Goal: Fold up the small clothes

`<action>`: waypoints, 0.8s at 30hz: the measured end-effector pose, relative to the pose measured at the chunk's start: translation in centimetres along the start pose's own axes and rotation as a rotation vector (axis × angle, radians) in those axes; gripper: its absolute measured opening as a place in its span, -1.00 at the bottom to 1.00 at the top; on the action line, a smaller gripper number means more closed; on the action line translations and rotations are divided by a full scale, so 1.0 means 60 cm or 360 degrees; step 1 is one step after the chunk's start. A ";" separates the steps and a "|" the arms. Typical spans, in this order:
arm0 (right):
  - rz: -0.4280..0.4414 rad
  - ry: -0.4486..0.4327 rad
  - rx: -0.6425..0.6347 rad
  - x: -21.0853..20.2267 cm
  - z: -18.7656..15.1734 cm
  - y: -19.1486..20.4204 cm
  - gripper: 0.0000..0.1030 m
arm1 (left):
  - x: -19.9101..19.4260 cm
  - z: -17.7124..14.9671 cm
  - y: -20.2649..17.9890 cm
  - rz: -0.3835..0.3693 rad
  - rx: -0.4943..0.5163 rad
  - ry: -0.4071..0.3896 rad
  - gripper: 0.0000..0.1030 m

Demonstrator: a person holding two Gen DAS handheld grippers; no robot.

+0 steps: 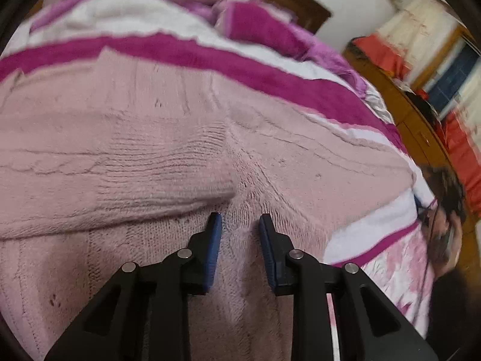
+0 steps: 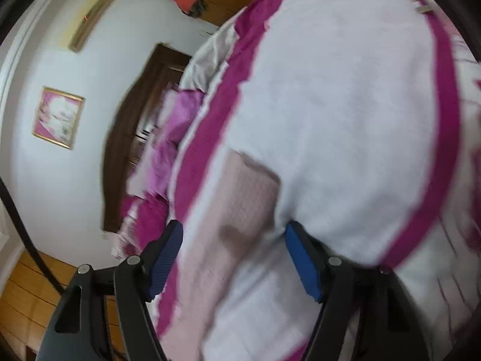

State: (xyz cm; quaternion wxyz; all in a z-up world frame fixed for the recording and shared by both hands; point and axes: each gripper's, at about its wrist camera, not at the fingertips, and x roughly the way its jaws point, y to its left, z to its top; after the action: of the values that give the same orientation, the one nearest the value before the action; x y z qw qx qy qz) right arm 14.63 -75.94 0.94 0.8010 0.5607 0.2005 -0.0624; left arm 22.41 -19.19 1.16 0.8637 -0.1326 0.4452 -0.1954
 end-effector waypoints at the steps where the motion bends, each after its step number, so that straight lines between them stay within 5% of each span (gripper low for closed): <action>1: 0.0070 0.0020 -0.0007 0.009 0.008 0.001 0.47 | -0.008 -0.007 0.001 0.0001 0.0007 -0.0033 -0.93; 3: 0.0126 0.0047 -0.0002 0.026 0.017 0.008 0.30 | -0.017 -0.023 0.002 0.0009 0.0008 -0.0083 -0.93; 5: 0.0130 0.0106 -0.0041 0.042 0.019 0.016 -0.53 | -0.021 -0.023 0.001 0.0023 0.0020 -0.0098 -0.93; 6: 0.0119 0.0132 -0.0061 0.045 0.014 0.019 -0.80 | -0.019 -0.022 0.000 0.0023 0.0020 -0.0096 -0.93; 7: 0.0075 0.0155 -0.0112 0.051 0.007 0.025 -0.86 | -0.020 -0.021 0.005 0.0013 0.0013 -0.0093 -0.93; 14: -0.0303 0.0016 -0.0976 0.025 -0.098 0.177 -0.87 | -0.016 -0.022 0.030 -0.0124 -0.0110 -0.0134 -0.93; 19: -0.0228 0.0043 -0.1428 0.013 -0.242 0.293 -0.87 | -0.012 -0.022 0.032 -0.0143 -0.0132 -0.0140 -0.94; 24: -0.0162 0.0288 -0.1556 0.066 -0.389 0.335 -0.87 | -0.006 -0.019 0.050 -0.0258 -0.0214 -0.0119 -0.94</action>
State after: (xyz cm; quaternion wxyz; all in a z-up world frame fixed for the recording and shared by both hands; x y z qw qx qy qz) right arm 18.91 -46.58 10.14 0.9454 0.1124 0.3021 0.0488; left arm 21.92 -16.43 -0.43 0.8502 -0.2330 0.4126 -0.2294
